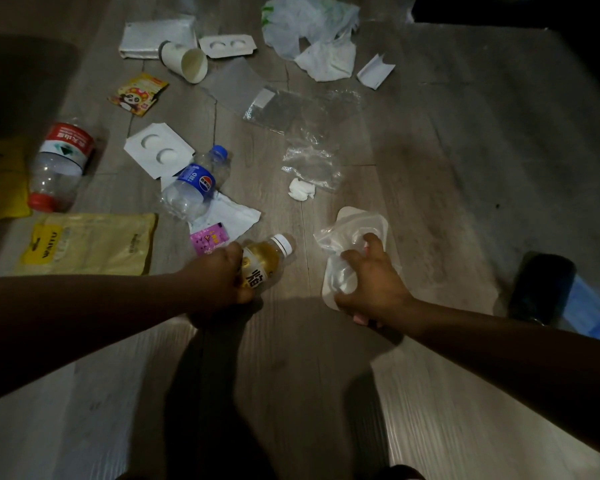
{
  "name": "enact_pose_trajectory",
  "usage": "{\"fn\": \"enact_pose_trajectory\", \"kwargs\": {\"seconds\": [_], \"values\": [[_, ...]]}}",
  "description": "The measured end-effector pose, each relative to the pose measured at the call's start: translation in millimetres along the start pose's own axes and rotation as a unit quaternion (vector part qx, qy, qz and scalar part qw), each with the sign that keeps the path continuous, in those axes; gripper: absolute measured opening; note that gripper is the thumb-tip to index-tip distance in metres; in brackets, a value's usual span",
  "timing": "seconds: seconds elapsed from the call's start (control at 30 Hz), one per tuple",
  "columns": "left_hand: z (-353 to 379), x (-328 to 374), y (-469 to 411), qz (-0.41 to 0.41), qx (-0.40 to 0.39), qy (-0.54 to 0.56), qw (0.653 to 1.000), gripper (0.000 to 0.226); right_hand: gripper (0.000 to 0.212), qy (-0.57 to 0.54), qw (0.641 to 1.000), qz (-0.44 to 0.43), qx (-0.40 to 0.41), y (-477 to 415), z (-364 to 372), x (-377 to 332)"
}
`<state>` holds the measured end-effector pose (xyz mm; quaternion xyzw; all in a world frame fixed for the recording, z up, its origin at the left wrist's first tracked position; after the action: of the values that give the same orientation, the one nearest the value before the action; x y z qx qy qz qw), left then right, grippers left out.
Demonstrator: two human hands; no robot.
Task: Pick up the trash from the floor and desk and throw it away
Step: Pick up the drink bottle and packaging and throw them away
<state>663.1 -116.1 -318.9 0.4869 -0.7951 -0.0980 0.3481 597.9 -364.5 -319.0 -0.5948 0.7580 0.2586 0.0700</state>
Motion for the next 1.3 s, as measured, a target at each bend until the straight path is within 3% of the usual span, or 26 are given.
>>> {"fn": "enact_pose_trajectory", "kwargs": {"seconds": [0.27,0.63,0.87,1.03,1.3], "values": [[-1,-2,3,-0.003,-0.011,0.012,1.000,0.084,0.070,-0.022,0.999,0.020,0.026,8,-15,6],[-50,33,5,0.016,0.052,0.076,0.996,0.051,0.066,-0.078,0.993,0.023,0.084,-1,-90,-25],[-178,85,-8,0.040,0.181,0.179,0.966,0.038,0.068,-0.118,0.982,0.037,0.141,-36,-183,-62],[-275,130,27,0.033,0.192,0.186,0.963,0.043,0.066,-0.146,0.973,0.050,0.173,-33,-298,-114],[-457,245,142,0.022,0.191,0.182,0.964,0.041,0.056,-0.220,0.956,0.051,0.188,43,-523,-216]]}}
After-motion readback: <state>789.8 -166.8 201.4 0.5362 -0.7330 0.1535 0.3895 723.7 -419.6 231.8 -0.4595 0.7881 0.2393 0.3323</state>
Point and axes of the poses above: each hand's wrist, its own y-axis away from the middle knuckle, its own z-axis out of the palm, x = y × z, the point moved 6 cm from there along -y, towards the middle knuckle, and after that the axes turned 7 degrees about z, right-handed, at the moved point
